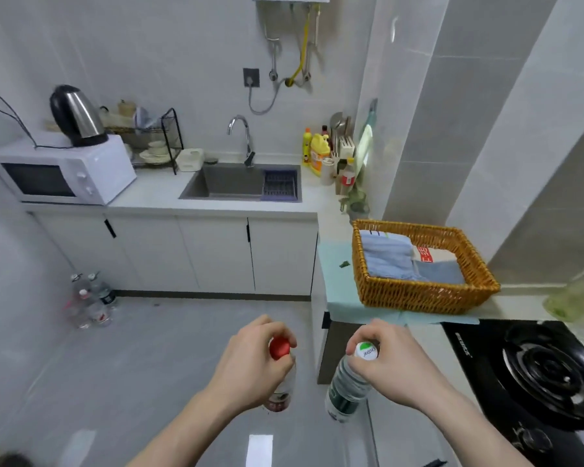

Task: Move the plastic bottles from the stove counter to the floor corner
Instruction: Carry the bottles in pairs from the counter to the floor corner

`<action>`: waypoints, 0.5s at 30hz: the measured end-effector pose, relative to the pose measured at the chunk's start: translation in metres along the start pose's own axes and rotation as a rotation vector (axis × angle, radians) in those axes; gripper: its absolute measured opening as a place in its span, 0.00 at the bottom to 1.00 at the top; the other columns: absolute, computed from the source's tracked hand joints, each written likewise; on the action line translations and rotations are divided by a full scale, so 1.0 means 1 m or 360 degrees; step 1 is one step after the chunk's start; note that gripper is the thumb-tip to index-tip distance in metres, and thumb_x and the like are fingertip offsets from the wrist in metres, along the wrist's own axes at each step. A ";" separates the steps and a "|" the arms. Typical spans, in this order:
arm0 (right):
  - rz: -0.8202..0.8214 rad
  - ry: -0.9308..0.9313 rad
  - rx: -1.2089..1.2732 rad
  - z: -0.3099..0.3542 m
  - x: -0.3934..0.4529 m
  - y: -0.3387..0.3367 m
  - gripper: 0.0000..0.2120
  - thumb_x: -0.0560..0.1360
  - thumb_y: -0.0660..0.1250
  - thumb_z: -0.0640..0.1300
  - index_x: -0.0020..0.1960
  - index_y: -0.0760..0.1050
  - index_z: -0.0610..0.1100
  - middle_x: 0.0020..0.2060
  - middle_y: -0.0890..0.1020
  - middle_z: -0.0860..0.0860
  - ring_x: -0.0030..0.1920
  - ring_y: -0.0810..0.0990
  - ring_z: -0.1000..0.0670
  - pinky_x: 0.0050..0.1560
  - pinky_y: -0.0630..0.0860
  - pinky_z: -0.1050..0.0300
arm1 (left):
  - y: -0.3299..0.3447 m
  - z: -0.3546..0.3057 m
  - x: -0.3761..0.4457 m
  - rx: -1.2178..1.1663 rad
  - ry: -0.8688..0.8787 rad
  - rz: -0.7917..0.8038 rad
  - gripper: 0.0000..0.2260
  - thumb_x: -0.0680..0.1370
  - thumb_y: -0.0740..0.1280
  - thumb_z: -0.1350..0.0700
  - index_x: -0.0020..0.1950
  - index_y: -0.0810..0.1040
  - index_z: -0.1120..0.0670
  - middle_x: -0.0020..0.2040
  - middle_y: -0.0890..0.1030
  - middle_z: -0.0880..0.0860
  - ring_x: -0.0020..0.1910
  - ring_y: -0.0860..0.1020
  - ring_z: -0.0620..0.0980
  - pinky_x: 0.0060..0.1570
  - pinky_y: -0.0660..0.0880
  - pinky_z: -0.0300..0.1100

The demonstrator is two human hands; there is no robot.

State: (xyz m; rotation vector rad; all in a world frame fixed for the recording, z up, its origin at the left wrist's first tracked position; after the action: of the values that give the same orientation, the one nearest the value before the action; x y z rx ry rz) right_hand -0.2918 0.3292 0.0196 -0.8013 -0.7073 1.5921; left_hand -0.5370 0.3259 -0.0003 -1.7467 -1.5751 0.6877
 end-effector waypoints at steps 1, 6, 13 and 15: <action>0.0031 -0.0028 -0.0014 0.004 0.016 0.004 0.03 0.67 0.71 0.51 0.40 0.82 0.56 0.44 0.81 0.60 0.46 0.80 0.59 0.45 0.79 0.60 | -0.004 0.008 0.007 -0.0002 -0.0049 -0.0022 0.04 0.72 0.70 0.49 0.44 0.78 0.40 0.46 0.76 0.40 0.42 0.76 0.43 0.41 0.73 0.36; 0.0188 -0.0253 -0.0087 0.029 0.100 0.025 0.02 0.67 0.70 0.51 0.39 0.81 0.56 0.43 0.81 0.60 0.45 0.80 0.58 0.43 0.79 0.61 | -0.023 0.042 0.043 0.0010 -0.0253 -0.0172 0.04 0.72 0.70 0.49 0.44 0.78 0.40 0.45 0.75 0.39 0.43 0.76 0.42 0.41 0.71 0.34; 0.0406 -0.0557 -0.0178 0.089 0.194 0.062 0.03 0.69 0.70 0.52 0.42 0.80 0.55 0.45 0.79 0.60 0.49 0.78 0.57 0.49 0.78 0.58 | -0.063 0.095 0.068 0.0006 -0.0593 -0.0437 0.06 0.70 0.72 0.50 0.42 0.77 0.40 0.46 0.77 0.40 0.42 0.76 0.42 0.40 0.70 0.35; 0.0466 -0.0617 -0.0184 0.112 0.216 0.074 0.03 0.68 0.69 0.51 0.42 0.79 0.55 0.46 0.79 0.60 0.50 0.78 0.57 0.50 0.78 0.57 | -0.079 0.112 0.071 0.0004 -0.0675 -0.0519 0.06 0.70 0.72 0.50 0.42 0.77 0.40 0.45 0.77 0.39 0.43 0.76 0.41 0.40 0.70 0.35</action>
State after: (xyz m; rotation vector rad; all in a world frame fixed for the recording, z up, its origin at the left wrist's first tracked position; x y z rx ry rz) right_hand -0.4482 0.5285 -0.0003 -0.7088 -1.0011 2.0167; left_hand -0.6627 0.4141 -0.0059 -1.3490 -2.0818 0.9325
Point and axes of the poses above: each hand's wrist, its own x-axis towards the middle knuckle, its own y-axis out of the palm, z = x × y, the point moved 1 cm from there along x, towards the middle knuckle
